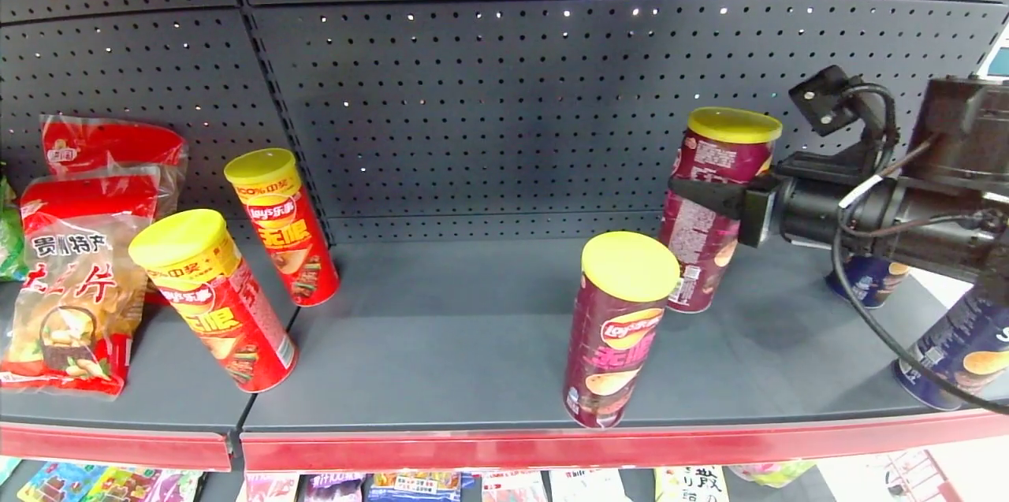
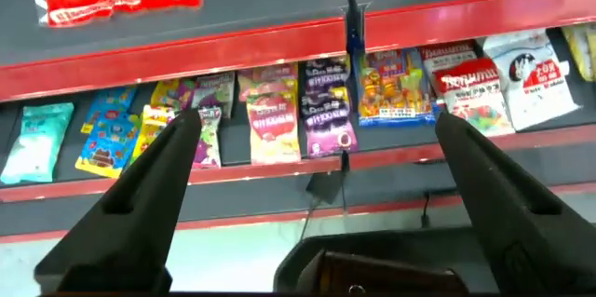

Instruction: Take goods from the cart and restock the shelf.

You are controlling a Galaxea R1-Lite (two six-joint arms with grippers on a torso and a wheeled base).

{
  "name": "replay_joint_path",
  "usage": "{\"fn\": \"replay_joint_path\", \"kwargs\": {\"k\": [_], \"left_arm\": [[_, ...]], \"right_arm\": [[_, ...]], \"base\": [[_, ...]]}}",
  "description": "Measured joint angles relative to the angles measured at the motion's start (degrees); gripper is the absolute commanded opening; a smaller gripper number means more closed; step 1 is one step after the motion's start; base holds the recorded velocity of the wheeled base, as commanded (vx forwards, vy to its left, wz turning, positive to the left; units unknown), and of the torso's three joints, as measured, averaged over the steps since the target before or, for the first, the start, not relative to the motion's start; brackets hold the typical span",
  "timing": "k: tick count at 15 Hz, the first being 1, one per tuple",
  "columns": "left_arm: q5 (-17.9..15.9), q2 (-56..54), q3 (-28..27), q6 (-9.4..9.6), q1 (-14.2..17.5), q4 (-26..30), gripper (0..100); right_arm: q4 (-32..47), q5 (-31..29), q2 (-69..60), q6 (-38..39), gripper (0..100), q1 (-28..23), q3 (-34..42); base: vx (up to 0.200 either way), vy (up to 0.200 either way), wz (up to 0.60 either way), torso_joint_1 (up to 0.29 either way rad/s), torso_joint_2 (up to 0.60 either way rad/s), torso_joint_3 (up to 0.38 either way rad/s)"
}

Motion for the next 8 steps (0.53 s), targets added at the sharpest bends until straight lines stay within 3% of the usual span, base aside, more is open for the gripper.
{"fn": "replay_joint_path", "kwargs": {"k": [8], "left_arm": [[0.4, -1.5, 10.6, -0.09, 0.0, -15.0, 100]], "right_arm": [[-0.5, 3.6, 11.6, 0.1, 0, 2.1, -9.6]], "base": [[0.0, 0.0, 0.0, 0.0, 0.0, 0.0]]}}
